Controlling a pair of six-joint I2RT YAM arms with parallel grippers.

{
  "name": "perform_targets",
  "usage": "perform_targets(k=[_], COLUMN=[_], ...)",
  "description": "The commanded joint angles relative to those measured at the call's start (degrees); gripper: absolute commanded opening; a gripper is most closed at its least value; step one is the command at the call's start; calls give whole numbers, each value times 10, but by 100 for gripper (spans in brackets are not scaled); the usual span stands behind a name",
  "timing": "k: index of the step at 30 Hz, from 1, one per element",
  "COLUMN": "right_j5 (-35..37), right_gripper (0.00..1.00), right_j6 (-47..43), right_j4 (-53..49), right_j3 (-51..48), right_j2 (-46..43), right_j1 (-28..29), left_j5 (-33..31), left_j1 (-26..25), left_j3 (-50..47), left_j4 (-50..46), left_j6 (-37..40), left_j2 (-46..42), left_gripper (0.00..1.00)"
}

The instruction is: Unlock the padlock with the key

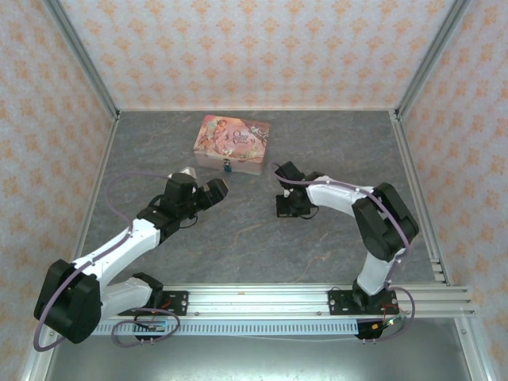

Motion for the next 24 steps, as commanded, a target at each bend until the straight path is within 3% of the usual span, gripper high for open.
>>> perform_targets(k=[1,13,19,24], right_j5=[-1,-104,-148,-187], right_gripper=[0,0,0,0], right_j6=[-2,8,3,-11], right_j4=[43,285,379,398], right_j3=[-29,-121,-138,-126], right_j2=[-61,-252,-315,-317], right_j1=[3,2,3,3], left_j5=[6,96,137,162], left_j1=[-5,-5,-6,-14], left_j3=[27,76,90,97], left_j4=[-3,59,96,131], left_j6=[-9,-71,-250,-414], left_j2=[-15,-48,-28,2], left_gripper=[100,95,88,85])
